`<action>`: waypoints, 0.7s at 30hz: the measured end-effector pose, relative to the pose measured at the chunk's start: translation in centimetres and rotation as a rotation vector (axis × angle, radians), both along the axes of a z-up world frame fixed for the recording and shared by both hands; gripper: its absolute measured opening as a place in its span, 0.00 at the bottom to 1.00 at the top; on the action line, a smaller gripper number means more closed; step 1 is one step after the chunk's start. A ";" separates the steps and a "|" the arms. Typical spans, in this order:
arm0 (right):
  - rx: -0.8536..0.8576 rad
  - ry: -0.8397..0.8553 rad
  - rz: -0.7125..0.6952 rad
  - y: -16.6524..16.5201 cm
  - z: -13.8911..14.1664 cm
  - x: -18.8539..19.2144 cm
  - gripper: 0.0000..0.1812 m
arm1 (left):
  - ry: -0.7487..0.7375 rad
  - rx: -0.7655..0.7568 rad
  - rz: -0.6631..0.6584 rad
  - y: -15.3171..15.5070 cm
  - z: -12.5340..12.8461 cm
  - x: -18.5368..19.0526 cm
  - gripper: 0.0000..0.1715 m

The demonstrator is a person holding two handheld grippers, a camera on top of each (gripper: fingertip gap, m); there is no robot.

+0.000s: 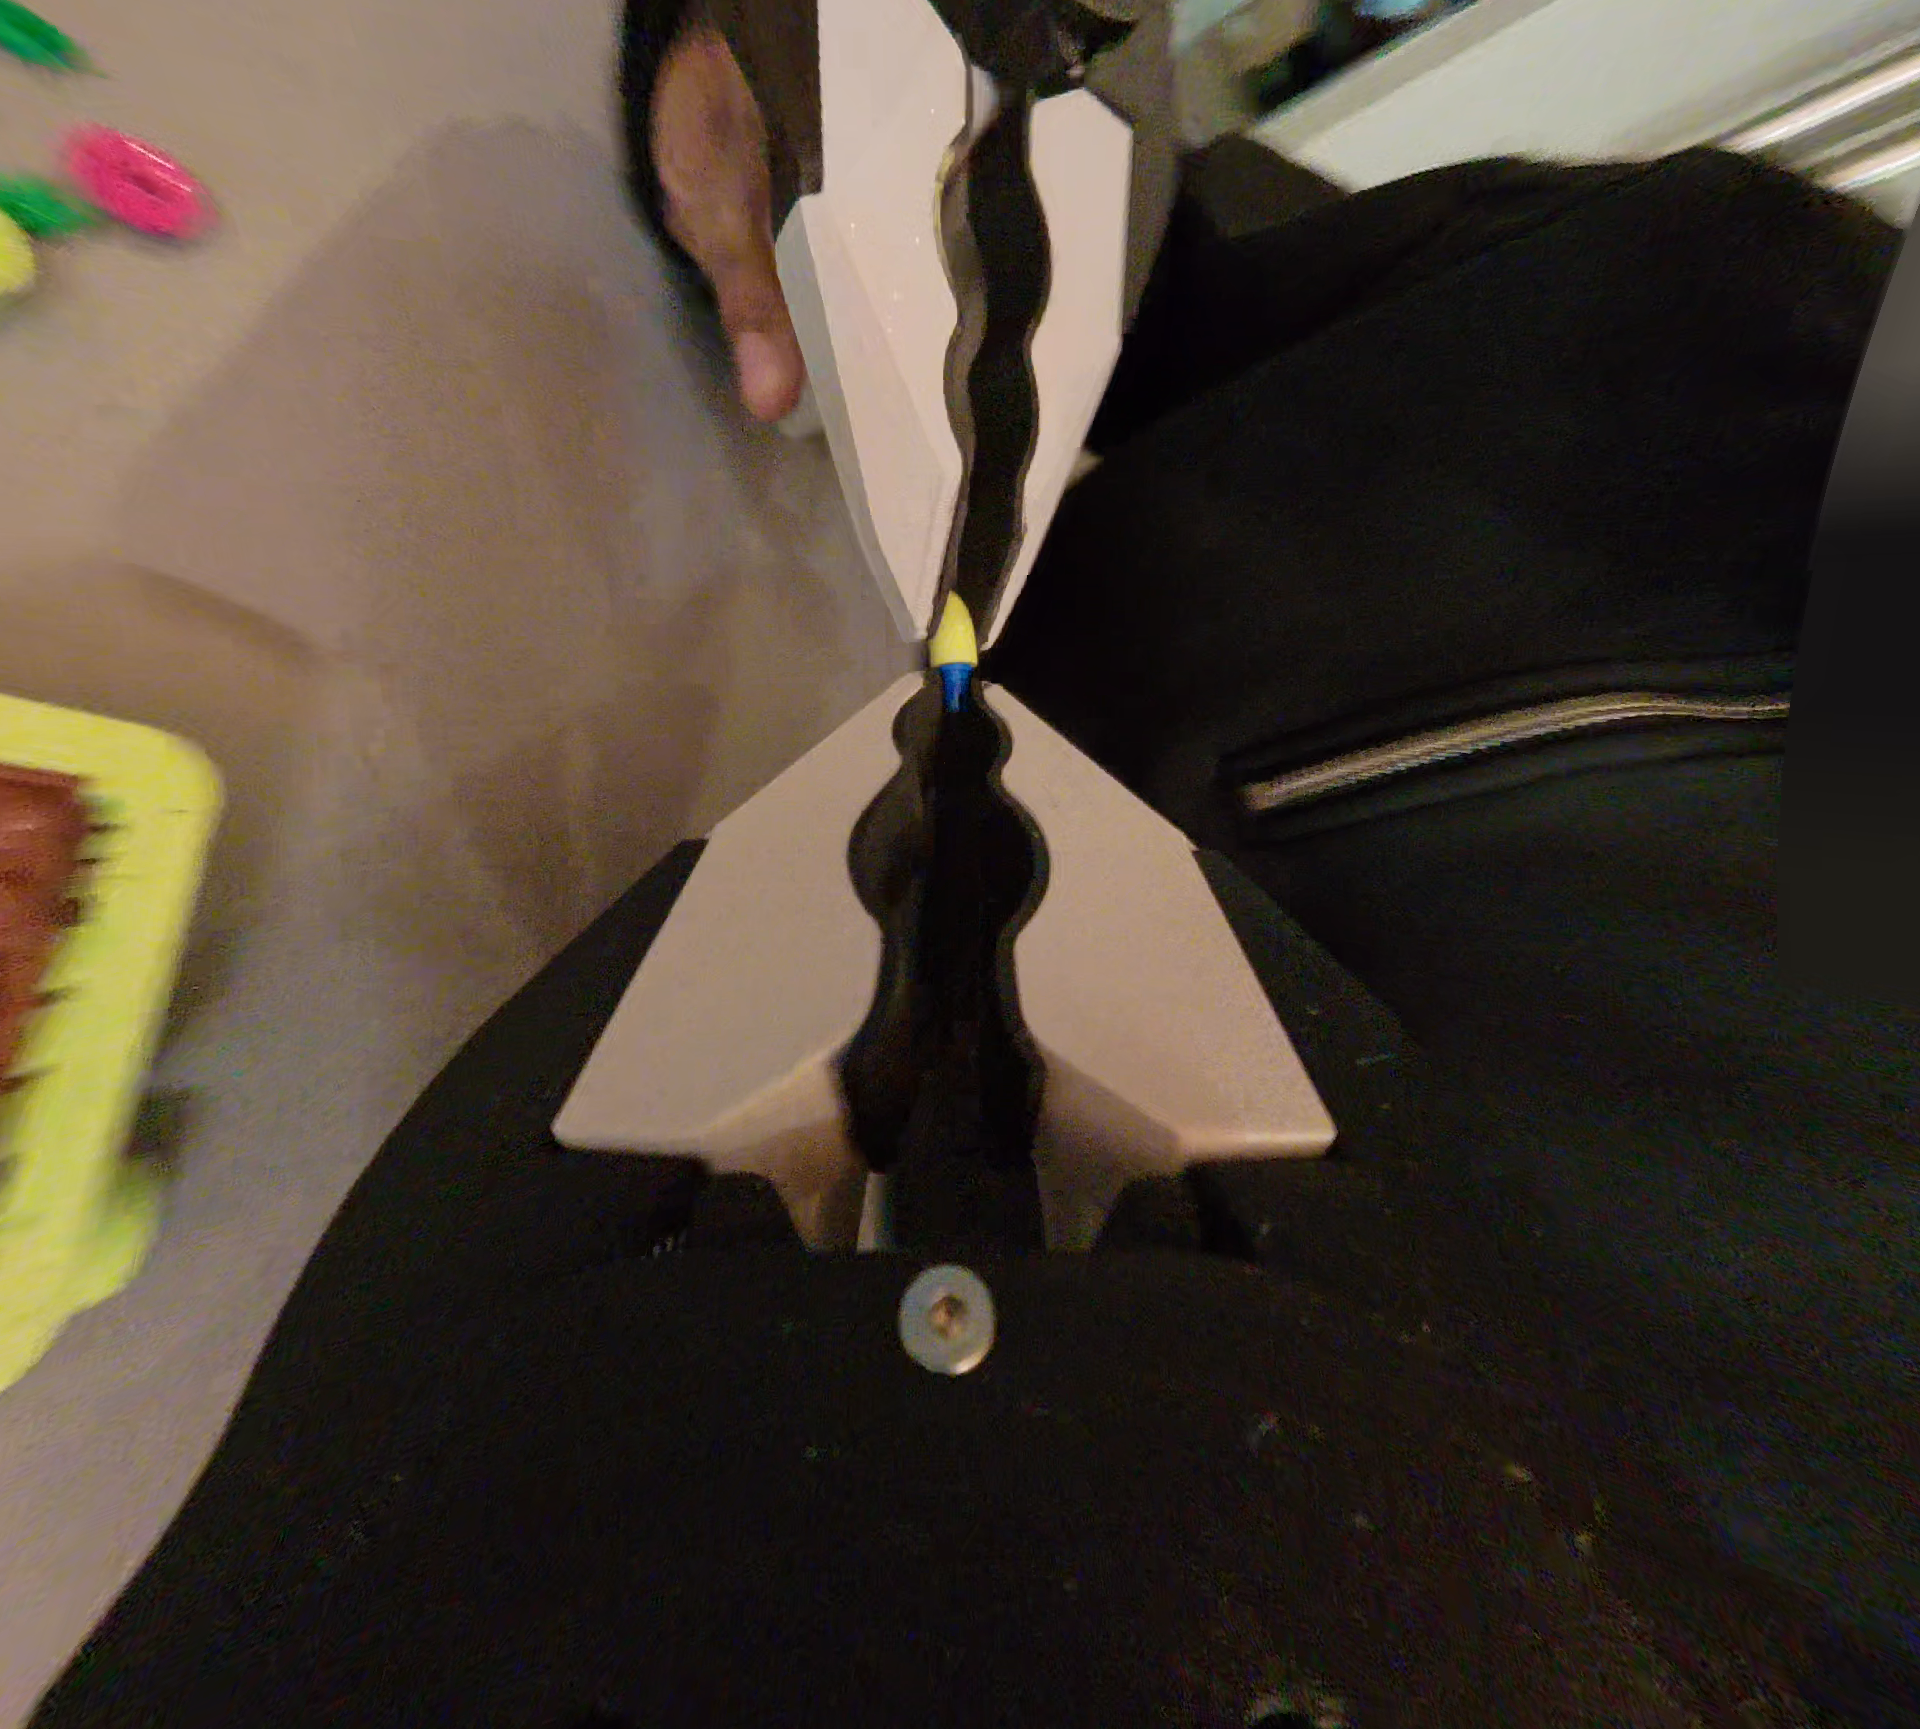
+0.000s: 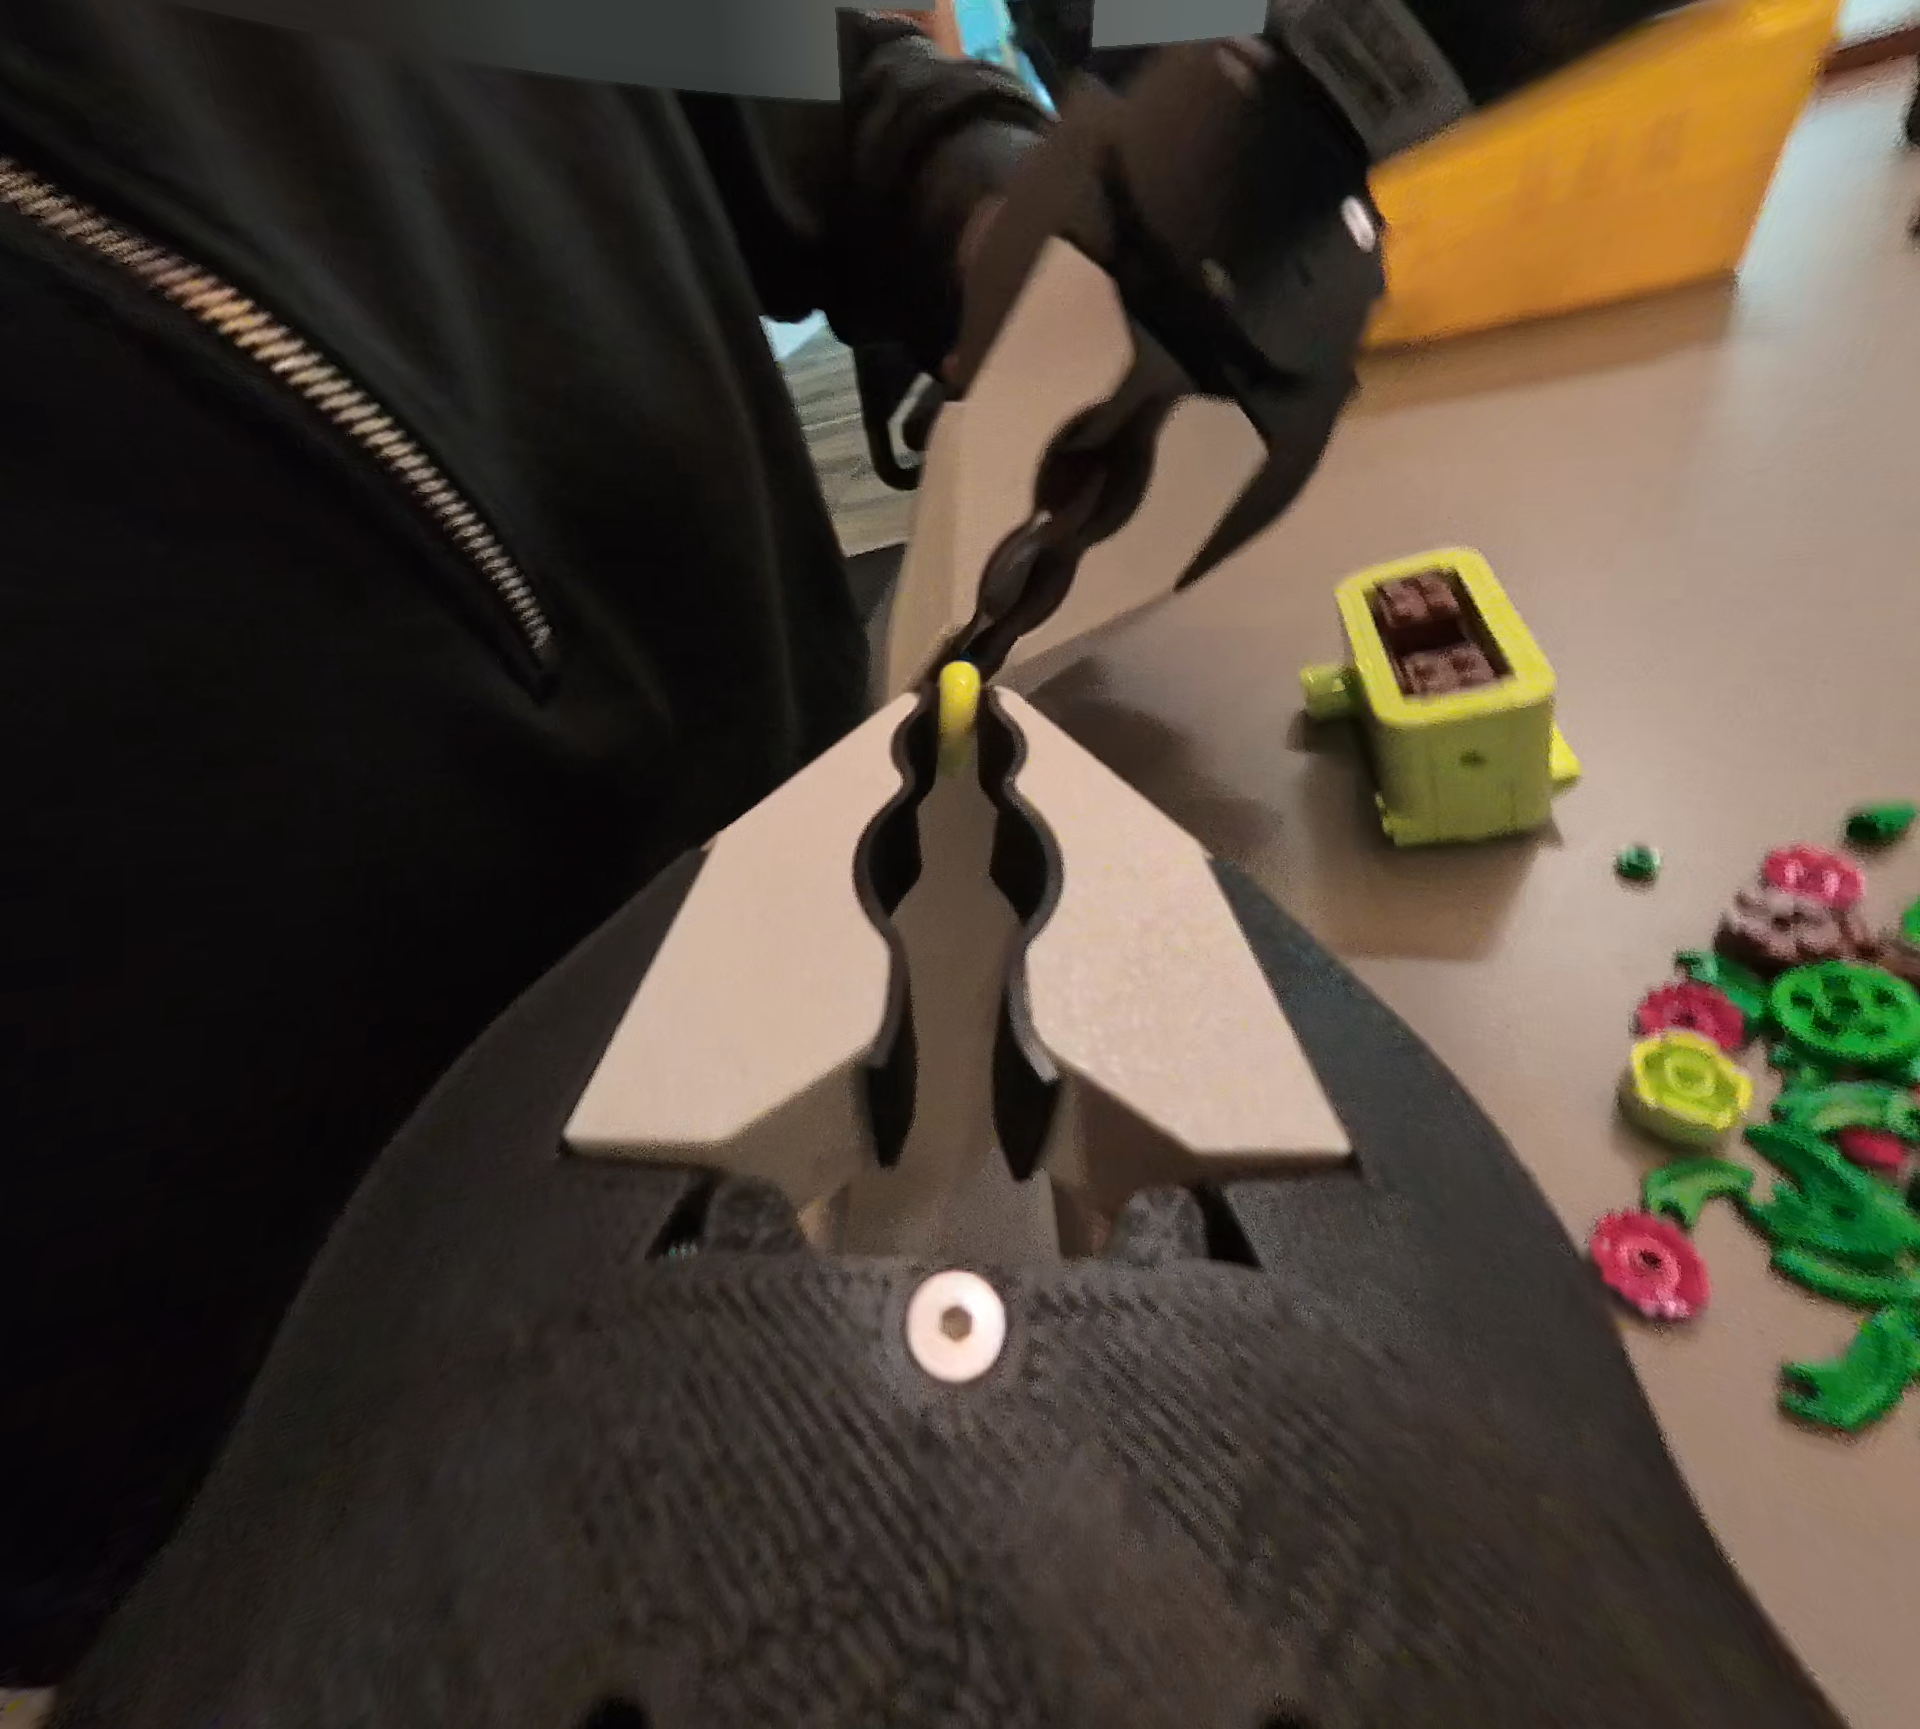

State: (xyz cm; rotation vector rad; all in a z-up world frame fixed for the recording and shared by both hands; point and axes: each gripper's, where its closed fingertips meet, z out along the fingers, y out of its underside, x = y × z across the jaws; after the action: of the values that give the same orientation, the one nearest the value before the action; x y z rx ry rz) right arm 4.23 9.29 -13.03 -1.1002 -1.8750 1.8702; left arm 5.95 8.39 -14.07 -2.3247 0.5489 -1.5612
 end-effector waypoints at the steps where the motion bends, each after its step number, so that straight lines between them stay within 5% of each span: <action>1: 0.022 0.054 0.019 -0.3 0.4 0.3 0.03 | -0.099 -0.078 -0.012 -0.4 0.7 0.4 0.00; 4: 0.078 0.185 0.037 -0.9 1.3 0.9 0.04 | -0.345 -0.265 -0.049 -1.3 2.1 1.0 0.00; 7: 0.053 0.178 0.052 -1.0 1.4 1.0 0.04 | -0.434 -0.319 -0.038 -1.3 2.4 1.1 0.00; 15: -0.288 -0.213 -0.010 1.1 -0.5 -0.7 0.03 | 0.212 0.254 0.048 1.3 -1.0 -1.2 0.00; 21: -0.421 -0.344 -0.048 2.0 -1.3 -1.2 0.03 | 0.563 0.602 0.031 2.6 -2.3 -2.5 0.00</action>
State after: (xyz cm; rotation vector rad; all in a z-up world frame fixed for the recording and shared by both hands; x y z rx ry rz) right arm 3.04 11.25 -14.32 -1.6768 -1.6261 2.2254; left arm 3.43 11.01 -16.35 -2.2247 0.9438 -0.5709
